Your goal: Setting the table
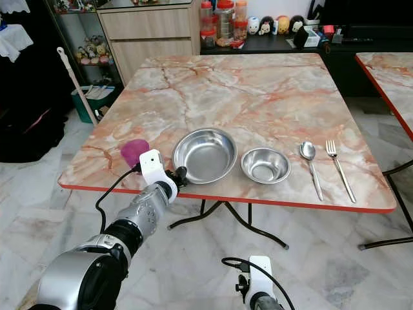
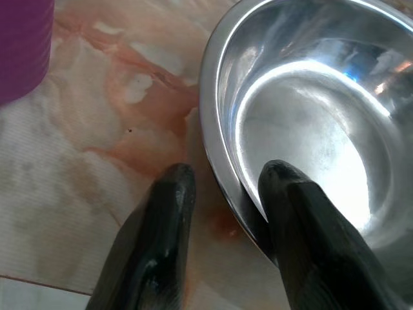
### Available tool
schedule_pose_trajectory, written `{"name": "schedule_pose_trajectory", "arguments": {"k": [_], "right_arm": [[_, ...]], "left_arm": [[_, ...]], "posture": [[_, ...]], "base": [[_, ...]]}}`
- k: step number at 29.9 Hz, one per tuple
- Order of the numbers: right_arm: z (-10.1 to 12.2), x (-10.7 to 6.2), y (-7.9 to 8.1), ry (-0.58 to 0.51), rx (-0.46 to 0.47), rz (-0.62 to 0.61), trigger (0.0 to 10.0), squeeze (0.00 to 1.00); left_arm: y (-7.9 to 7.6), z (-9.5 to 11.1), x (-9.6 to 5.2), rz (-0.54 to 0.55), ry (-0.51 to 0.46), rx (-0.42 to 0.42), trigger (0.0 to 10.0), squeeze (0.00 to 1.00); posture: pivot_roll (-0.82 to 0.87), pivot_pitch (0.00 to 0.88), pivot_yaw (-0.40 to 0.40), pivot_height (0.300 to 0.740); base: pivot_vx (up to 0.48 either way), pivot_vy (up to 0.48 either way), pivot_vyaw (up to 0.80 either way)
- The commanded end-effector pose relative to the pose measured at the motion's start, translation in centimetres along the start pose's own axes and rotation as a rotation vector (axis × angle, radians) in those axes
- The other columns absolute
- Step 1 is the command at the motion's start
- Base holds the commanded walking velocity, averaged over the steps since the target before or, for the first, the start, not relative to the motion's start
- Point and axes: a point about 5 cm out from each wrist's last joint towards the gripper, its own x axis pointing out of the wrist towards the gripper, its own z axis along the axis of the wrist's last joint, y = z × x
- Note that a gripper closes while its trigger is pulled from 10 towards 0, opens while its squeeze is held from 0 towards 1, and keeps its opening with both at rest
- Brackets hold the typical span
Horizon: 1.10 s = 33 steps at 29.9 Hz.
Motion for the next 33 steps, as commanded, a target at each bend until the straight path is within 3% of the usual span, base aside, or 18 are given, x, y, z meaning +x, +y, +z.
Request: {"name": "schedule_pose_trajectory", "arguments": {"k": [1,16,20,33], "right_arm": [[0.1,0.1,0.4,0.000,0.004,0.009,10.0,0.00],[0.6,0.2,0.3,-0.009,0.006,0.006,10.0,0.00],[0.7,0.2,0.2,-0.009,0.008,0.003,10.0,0.00],[1.0,0.3,0.2,-0.013,-0.009,0.010,10.0,0.00]], "left_arm": [[-3.9,-2.4,-0.3,-0.083,0.075,-0.056,0.0,0.00],[-1.7,-2.6,-0.5,-0.061,0.045,-0.080,0.0,0.00],[-1.0,-2.0,-0.6,-0.076,-0.006,-0.112,0.0,0.00],[-1.0,-0.6,-1.2,-0.174,-0.148,-0.167,0.0,0.00]], "posture": [[-0.20,0.000,0.102,0.740],[-0.18,0.000,0.089,0.740],[-0.17,0.000,0.074,0.740],[-0.14,0.000,0.048,0.740]], "base": [[0.000,0.000,0.00],[0.000,0.000,0.00],[0.000,0.000,0.00],[0.000,0.000,0.00]]}}
